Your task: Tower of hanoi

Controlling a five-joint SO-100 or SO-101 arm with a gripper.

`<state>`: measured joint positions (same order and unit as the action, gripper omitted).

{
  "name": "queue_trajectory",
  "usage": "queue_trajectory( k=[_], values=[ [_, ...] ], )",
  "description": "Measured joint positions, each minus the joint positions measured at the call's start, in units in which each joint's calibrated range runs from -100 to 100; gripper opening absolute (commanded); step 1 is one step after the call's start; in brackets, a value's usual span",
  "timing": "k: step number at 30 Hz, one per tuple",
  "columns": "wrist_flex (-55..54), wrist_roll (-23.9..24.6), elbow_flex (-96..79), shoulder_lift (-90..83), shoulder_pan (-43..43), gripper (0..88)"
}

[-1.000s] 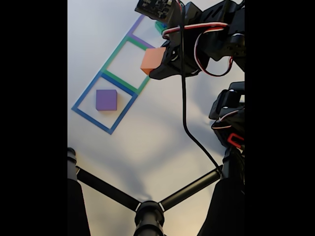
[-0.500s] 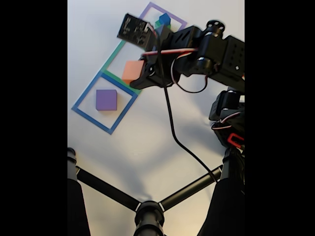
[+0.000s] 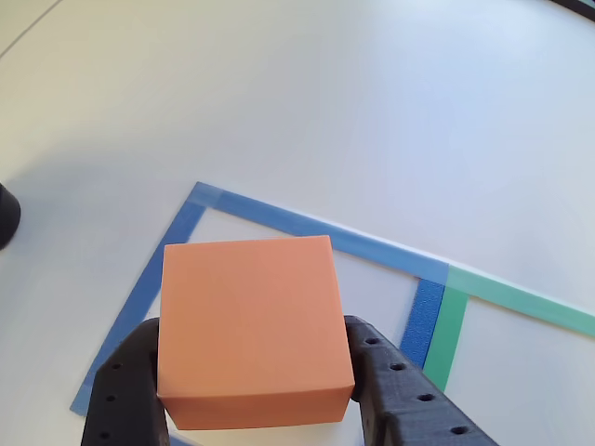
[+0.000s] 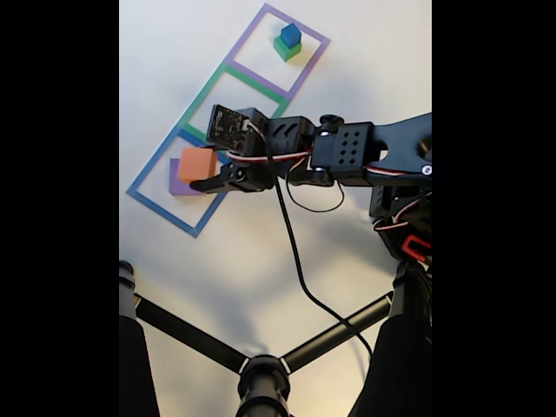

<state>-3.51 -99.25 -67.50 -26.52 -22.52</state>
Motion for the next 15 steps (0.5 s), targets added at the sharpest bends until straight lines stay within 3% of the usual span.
queue_trajectory(
  k=[15],
  values=[
    [-22.33, 0.00, -1.55, 17.91, 0.30, 11.7]
  ],
)
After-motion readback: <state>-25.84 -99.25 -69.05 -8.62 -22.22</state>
